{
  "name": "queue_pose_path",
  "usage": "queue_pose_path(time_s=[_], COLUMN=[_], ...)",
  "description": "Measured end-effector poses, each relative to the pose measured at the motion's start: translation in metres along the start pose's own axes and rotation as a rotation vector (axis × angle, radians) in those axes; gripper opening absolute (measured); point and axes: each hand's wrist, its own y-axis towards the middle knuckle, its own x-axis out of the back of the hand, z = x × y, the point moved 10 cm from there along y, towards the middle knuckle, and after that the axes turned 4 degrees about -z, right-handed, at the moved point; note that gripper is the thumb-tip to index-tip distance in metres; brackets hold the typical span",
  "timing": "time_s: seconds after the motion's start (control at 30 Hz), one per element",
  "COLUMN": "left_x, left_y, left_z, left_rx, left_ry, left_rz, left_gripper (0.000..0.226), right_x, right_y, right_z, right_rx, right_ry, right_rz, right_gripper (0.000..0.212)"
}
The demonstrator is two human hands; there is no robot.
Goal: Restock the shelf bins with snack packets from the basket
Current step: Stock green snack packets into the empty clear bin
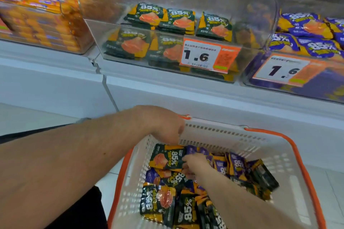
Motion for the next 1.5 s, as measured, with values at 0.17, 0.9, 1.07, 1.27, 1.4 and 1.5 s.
queue_pose_path(time_s=[0.17,0.9,1.07,1.27,1.4,1.5], left_x=[-0.001,0.009,0.012,0.034,0.070,0.090], left_y=[0.008,0.000,-0.008,-0.029,-0.055,-0.073], left_z=[0.001,0.011,0.030,0.046,0.056,0.071], left_rx=[-0.016,0.003,0.081,0.084,-0.006,-0.005], left_ry=[0.011,-0.009,-0.198,-1.029,-1.351,-1.436], left_rz=[0.028,0.020,-0.097,-0.348,-0.611,-0.770], left_gripper=[0.037,0.040,0.065,0.043,0.005,0.011], right_x=[-0.022,0.034,0.065,0.085,0.098,0.101], right_y=[0.004,-0.031,-0.089,-0.153,-0.206,-0.245], right_z=[-0.040,0.044,0.112,0.171,0.203,0.212], right_rx=[-0.276,0.218,0.464,0.650,0.834,1.013], right_ry=[0.301,-0.108,-0.180,-0.021,0.147,0.198], right_rz=[-0.058,-0.186,-0.139,-0.094,-0.148,-0.190], right_gripper=[0.018,0.019,0.014,0.019,0.016,0.035])
